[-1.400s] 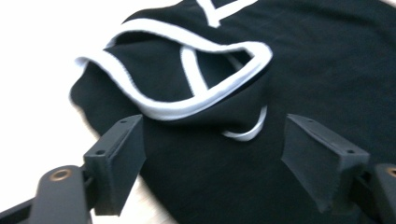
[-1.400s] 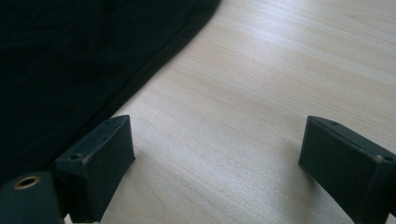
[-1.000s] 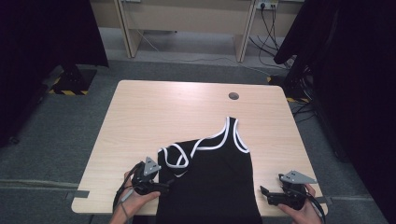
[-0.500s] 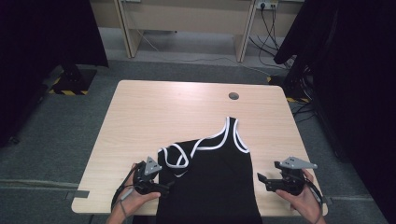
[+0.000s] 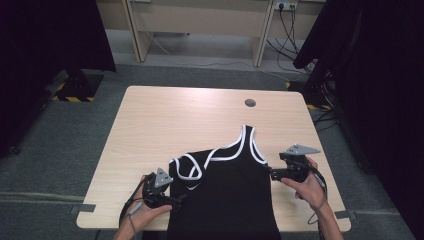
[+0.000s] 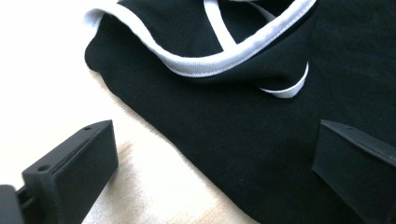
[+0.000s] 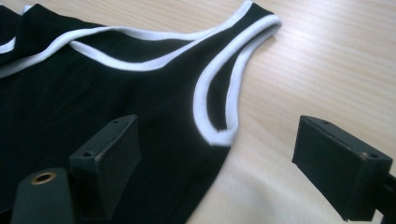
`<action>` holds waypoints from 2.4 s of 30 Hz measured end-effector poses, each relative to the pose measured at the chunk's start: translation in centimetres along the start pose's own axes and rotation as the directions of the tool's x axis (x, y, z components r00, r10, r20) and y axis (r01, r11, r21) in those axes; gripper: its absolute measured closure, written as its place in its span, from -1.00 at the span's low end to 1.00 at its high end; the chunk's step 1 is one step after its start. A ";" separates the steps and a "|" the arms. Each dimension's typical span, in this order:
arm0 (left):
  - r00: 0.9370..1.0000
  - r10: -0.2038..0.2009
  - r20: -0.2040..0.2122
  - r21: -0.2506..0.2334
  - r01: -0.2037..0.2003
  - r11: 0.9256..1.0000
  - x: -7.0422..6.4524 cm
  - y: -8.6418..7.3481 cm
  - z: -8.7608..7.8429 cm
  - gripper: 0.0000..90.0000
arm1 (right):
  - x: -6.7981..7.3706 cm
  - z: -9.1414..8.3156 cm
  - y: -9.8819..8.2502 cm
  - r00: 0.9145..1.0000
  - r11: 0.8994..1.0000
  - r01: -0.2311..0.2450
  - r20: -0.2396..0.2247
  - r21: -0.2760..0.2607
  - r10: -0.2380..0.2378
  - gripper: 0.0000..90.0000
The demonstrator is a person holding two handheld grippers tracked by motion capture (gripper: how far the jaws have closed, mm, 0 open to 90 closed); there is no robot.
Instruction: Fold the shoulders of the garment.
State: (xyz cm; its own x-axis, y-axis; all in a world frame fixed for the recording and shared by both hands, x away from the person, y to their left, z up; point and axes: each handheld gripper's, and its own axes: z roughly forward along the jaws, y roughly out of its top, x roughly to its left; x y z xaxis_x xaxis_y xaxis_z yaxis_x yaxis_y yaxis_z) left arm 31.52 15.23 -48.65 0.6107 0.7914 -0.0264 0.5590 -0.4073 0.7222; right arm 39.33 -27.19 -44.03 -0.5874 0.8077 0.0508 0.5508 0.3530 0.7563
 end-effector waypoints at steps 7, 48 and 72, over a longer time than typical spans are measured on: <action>1.000 -0.001 -0.001 0.000 0.001 1.000 0.0 0.0 0.0 -1.00 | 0.0 2.3 2.3 1.000 1.000 0.028 -0.007 0.010 -0.028 -0.62; 1.000 -0.004 -0.004 0.001 0.004 1.000 0.0 0.0 0.0 -1.00 | -3.8 12.5 7.6 0.998 0.995 0.016 0.060 0.102 -0.022 -0.47; 1.000 -0.004 -0.005 0.001 0.004 1.000 0.0 0.0 0.0 -1.00 | -2.3 11.8 8.6 1.000 0.999 0.025 -0.012 0.034 -0.025 0.83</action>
State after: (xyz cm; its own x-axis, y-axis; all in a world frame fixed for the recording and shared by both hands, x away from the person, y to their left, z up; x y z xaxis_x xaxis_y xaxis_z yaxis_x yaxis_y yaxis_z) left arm 31.52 15.22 -48.64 0.6060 0.7950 -0.0256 0.5616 -0.4049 0.7216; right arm 52.39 -20.50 -45.34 -0.6082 0.7927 0.0401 0.5554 0.3890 0.7350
